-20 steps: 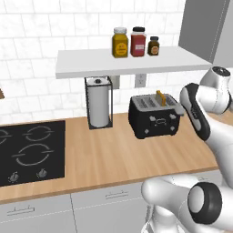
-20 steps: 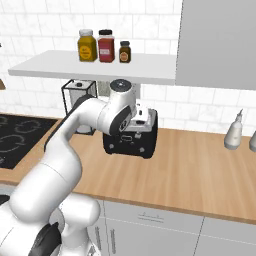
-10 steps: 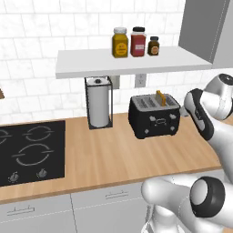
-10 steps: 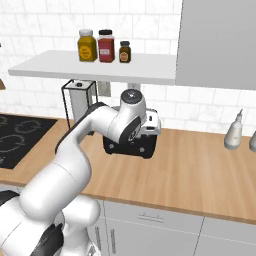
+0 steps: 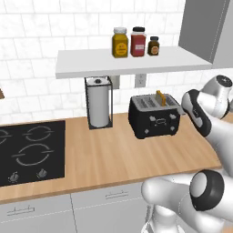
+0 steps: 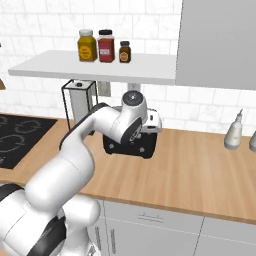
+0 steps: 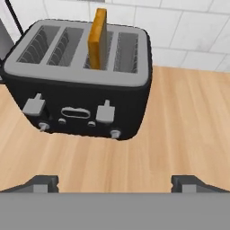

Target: Start the toaster. Once the lever pops up, take the bread to the plate on the dining counter.

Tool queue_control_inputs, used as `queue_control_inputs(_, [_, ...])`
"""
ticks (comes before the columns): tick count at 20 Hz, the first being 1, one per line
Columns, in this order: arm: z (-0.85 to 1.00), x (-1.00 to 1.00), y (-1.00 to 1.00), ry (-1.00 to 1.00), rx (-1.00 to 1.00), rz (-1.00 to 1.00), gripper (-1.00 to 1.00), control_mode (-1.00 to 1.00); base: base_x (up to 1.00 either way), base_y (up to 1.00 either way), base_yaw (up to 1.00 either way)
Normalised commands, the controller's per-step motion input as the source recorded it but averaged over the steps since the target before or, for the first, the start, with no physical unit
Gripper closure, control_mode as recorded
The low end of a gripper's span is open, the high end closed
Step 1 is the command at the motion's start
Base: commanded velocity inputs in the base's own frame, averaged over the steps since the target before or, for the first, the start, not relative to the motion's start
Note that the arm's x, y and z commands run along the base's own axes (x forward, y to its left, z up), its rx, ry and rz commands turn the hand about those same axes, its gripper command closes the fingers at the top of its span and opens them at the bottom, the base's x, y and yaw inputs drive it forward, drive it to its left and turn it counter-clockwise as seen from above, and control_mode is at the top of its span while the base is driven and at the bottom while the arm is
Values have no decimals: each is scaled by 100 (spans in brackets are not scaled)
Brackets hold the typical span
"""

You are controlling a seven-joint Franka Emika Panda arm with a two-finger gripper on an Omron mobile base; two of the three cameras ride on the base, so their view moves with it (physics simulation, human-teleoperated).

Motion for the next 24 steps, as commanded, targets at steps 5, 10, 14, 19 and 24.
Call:
queue_control_inputs(5, [-4,19,0,-2,0,0,-100,-100,0,0,0])
queue_control_inputs(10, [-10,12,1,-1,0,0,-100,-100,0,0,0])
queue_control_inputs(14, [-10,8,32,0,0,-5,-100,-100,0,0,0])
queue_control_inputs(19, [-4,12,43,0,0,-9,-100,-100,0,0,0])
queue_control_inputs(24, [-14,8,14,0,0,-4,-100,-100,0,0,0])
